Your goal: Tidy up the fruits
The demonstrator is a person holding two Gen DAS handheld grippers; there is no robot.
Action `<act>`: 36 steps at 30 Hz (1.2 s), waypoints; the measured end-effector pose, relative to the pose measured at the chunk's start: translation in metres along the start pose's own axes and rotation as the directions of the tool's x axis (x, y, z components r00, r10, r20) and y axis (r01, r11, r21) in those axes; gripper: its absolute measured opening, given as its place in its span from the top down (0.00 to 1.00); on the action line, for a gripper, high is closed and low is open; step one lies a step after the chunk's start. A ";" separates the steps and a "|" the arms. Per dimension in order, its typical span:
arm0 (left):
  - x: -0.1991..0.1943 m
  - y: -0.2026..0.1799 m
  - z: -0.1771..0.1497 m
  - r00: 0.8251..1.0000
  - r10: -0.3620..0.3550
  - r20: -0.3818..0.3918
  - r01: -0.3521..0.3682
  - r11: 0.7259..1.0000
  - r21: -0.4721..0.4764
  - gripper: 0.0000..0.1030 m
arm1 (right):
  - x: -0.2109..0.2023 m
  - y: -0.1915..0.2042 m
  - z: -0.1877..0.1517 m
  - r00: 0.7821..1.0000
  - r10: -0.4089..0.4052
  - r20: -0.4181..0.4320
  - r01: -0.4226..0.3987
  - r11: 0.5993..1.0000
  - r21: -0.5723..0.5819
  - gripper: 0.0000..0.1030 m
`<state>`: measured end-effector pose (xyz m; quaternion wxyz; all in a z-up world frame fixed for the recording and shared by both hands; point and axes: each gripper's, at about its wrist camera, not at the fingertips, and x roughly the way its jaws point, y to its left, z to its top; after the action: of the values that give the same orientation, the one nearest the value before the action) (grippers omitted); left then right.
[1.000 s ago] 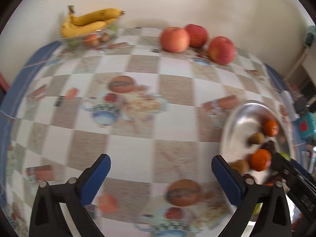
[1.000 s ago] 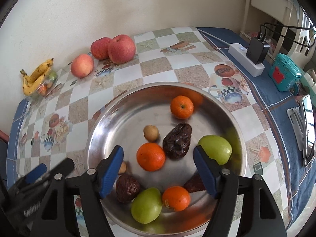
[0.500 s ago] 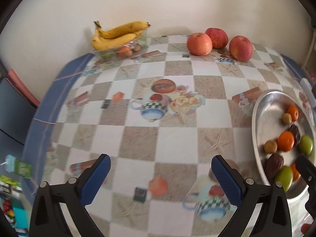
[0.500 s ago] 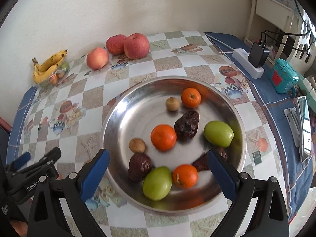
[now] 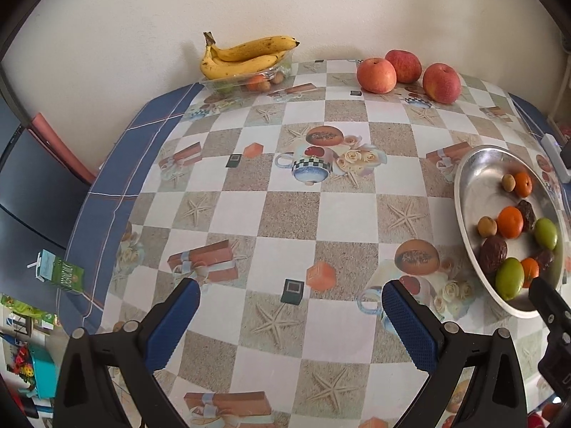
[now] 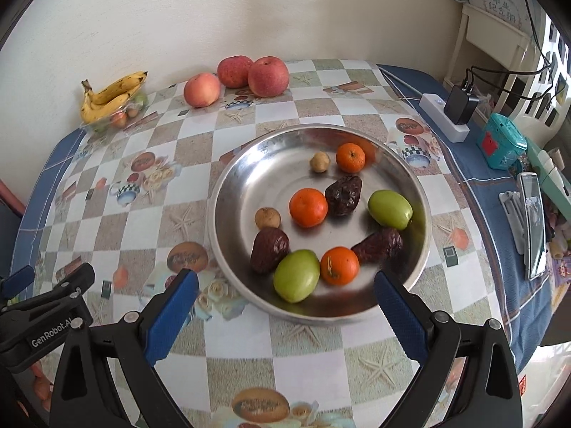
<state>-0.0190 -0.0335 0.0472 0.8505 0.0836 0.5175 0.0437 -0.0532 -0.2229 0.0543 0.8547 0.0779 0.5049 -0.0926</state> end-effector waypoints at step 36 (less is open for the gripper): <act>0.012 0.004 -0.003 0.996 -0.022 -0.092 0.022 1.000 -0.003 0.00 | 0.003 0.001 -0.002 0.999 0.005 -0.047 -0.005 1.000 0.010 0.04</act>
<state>-0.0165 -0.0275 0.0359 0.8262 0.0751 0.5570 0.0386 -0.0531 -0.2216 0.0507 0.8422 0.0855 0.5244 -0.0912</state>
